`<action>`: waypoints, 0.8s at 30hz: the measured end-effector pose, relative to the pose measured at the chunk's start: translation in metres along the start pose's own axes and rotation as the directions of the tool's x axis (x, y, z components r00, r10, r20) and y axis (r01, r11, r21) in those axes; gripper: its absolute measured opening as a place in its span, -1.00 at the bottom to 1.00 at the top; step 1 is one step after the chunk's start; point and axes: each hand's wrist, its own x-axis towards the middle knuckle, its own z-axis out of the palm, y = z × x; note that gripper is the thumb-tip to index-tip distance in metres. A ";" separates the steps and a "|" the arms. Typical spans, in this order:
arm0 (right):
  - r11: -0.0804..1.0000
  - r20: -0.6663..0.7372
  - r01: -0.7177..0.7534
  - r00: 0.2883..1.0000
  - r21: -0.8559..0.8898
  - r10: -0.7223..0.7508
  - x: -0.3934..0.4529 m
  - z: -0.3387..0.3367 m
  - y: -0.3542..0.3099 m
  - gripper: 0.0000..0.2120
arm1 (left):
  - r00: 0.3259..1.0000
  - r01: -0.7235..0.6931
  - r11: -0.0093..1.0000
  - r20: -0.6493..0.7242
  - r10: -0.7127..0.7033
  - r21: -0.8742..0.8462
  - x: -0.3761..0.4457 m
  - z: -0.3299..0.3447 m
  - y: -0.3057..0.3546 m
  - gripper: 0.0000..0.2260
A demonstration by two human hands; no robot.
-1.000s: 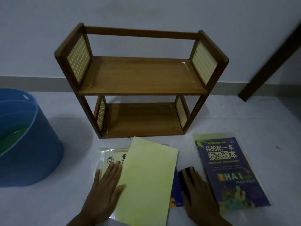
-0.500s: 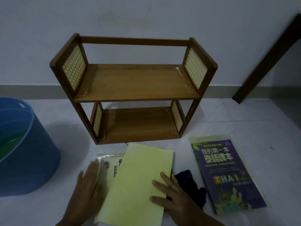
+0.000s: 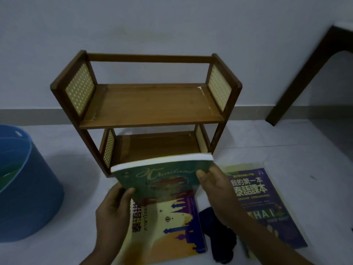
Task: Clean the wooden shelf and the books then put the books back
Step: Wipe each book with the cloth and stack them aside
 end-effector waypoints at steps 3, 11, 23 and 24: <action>0.999 -0.008 -0.015 1.000 -0.033 0.015 0.006 0.000 0.022 -0.84 | 0.997 0.061 0.998 0.044 -0.062 0.027 0.003 -0.002 0.002 -0.38; 0.986 -0.269 0.081 0.956 -0.146 -0.119 0.011 -0.040 0.021 -0.73 | 0.968 -0.138 0.990 0.214 0.134 0.004 0.008 0.031 0.035 -0.68; 0.667 -0.452 -0.361 0.891 -0.651 0.041 0.000 -0.212 0.039 -0.68 | 0.441 0.468 0.882 0.848 -0.295 0.064 -0.048 0.232 0.053 -0.83; 0.657 -0.464 -0.399 0.882 -0.640 0.083 0.004 -0.218 0.045 -0.67 | 0.411 0.507 0.859 0.855 -0.317 0.074 -0.050 0.241 0.050 -0.81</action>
